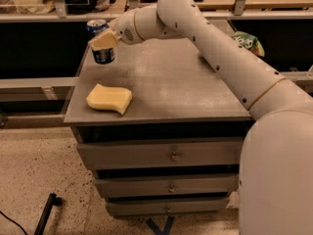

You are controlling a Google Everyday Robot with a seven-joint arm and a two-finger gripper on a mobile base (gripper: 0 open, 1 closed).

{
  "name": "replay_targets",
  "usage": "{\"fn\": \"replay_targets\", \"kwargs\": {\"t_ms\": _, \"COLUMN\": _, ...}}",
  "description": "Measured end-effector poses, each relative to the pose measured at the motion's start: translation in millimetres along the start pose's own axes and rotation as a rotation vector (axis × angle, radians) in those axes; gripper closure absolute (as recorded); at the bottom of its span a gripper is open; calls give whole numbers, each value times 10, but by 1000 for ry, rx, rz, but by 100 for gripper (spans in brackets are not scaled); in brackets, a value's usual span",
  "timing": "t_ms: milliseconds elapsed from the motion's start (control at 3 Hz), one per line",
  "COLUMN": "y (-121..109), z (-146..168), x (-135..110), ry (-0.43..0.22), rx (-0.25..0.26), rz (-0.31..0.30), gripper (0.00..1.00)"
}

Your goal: Move pepsi can near sponge

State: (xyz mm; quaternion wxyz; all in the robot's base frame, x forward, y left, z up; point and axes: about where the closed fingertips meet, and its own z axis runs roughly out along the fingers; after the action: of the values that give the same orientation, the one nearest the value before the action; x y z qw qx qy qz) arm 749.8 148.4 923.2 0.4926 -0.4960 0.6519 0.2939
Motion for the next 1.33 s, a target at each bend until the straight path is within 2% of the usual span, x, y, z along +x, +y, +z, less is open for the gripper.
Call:
{"fn": "replay_targets", "kwargs": {"t_ms": 333, "y": 81, "z": 7, "x": 9, "ry": -32, "rx": -22, "rz": -18, "gripper": 100}}
{"fn": "replay_targets", "kwargs": {"t_ms": 1333, "y": 355, "z": 22, "x": 156, "ry": -54, "rx": -95, "rz": -22, "gripper": 100}}
